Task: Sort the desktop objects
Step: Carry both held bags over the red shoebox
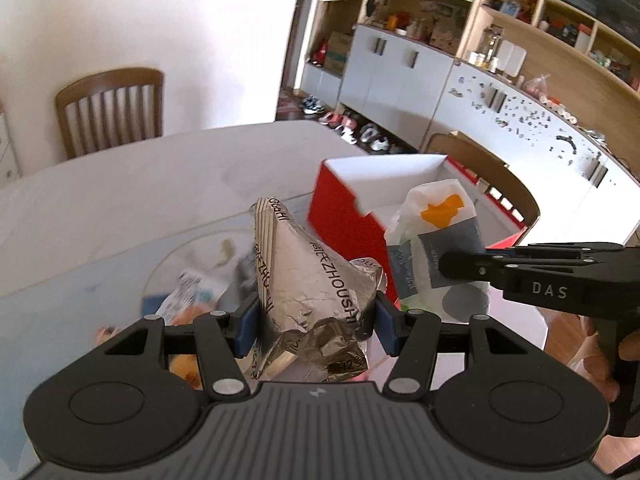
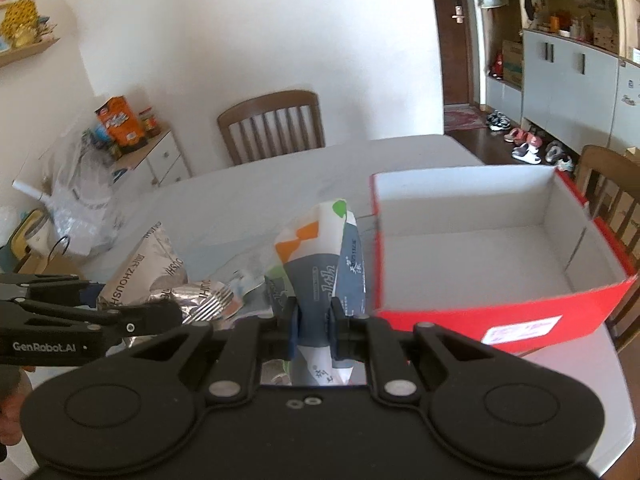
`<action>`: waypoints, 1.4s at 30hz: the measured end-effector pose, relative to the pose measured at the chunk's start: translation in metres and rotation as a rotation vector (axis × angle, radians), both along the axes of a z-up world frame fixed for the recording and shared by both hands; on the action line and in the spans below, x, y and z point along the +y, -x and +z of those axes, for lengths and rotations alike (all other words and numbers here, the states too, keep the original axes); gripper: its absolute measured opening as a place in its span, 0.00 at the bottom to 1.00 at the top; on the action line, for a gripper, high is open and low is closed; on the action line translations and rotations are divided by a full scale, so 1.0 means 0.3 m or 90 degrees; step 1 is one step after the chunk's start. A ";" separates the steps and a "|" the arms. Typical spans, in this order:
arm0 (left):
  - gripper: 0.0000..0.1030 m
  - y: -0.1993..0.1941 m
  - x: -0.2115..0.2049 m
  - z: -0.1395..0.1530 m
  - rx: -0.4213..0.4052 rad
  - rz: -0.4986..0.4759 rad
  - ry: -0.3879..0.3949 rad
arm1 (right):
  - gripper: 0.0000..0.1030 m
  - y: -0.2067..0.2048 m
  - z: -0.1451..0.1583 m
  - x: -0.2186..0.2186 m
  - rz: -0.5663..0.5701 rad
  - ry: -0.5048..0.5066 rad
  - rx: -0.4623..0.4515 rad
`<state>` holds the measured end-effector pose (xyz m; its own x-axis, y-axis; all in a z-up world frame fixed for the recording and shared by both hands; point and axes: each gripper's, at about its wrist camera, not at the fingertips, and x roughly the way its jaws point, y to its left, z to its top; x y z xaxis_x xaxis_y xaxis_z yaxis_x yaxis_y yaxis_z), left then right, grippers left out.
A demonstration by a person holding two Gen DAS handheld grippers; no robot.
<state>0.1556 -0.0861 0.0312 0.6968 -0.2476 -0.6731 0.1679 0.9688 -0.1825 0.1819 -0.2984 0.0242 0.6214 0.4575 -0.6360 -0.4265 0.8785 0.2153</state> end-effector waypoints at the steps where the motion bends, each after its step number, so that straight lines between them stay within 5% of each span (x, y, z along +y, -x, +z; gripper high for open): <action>1: 0.55 -0.016 -0.020 0.004 -0.003 -0.005 0.000 | 0.13 -0.014 0.002 -0.016 -0.004 0.001 -0.003; 17: 0.55 -0.269 -0.354 0.034 -0.025 -0.056 -0.013 | 0.12 -0.218 -0.005 -0.232 -0.025 0.014 -0.016; 29: 0.55 -0.474 -0.482 -0.055 0.025 -0.061 -0.028 | 0.11 -0.363 -0.025 -0.359 -0.010 -0.050 0.024; 42: 0.55 -0.658 -0.597 -0.200 0.103 -0.097 -0.098 | 0.10 -0.534 -0.173 -0.438 -0.059 -0.012 0.066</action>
<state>0.3530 -0.2650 -0.0289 0.5394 -0.2274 -0.8108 0.2941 0.9531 -0.0716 0.3421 -0.4299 -0.0277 0.5930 0.4141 -0.6906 -0.3190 0.9083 0.2707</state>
